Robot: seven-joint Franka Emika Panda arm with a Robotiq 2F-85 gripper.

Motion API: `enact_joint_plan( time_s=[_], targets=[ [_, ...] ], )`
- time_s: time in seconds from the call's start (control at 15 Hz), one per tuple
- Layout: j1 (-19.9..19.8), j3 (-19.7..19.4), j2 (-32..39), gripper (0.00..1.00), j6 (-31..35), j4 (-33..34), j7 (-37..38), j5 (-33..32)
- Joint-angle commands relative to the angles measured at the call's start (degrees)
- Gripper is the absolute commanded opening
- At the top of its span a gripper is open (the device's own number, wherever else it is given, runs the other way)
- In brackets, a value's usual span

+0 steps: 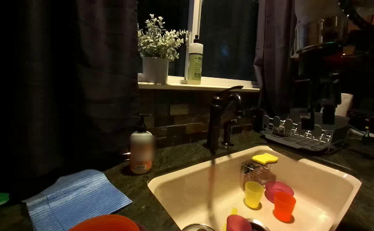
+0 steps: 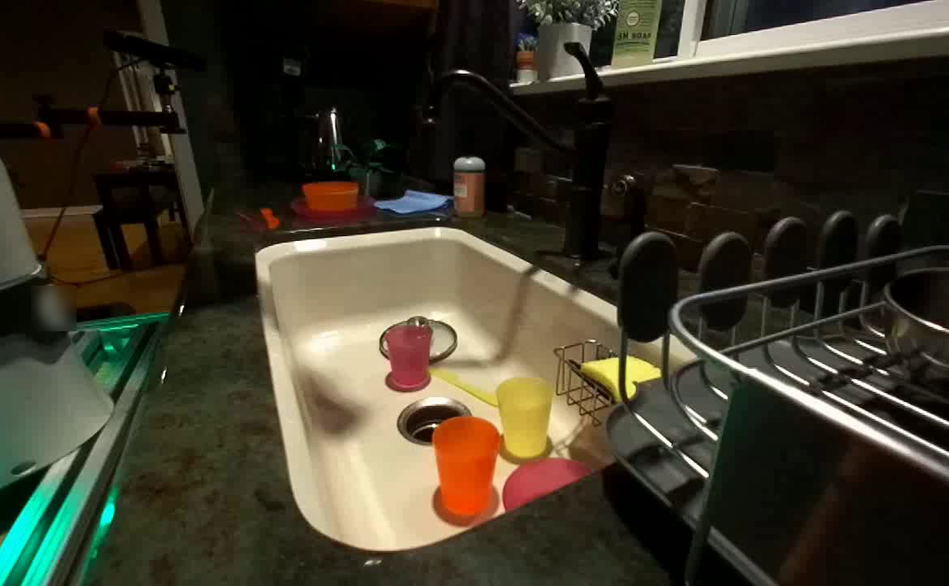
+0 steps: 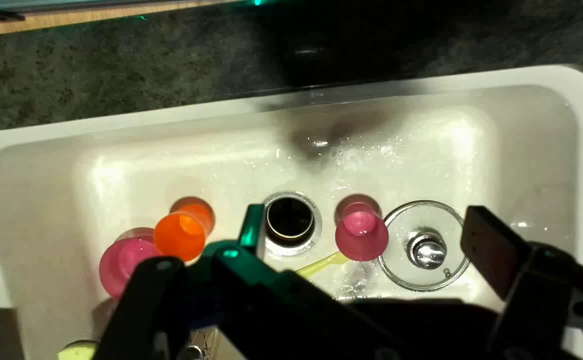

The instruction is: Put the cup on the drying rack

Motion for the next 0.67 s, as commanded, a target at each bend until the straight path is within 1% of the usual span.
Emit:
enact_joint_plan(
  time_s=[0.0, 0.4, 0.6],
  targets=[
    [0.1, -0.2, 0.0, 1.00, -0.1, 0.1, 0.1, -0.1],
    [0.1, -0.2, 0.1, 1.00, -0.1, 0.1, 0.1, -0.1],
    [-3.1, 0.0, -0.8, 1.00, 2.9, -2.3, 5.1, -1.6]
  ],
)
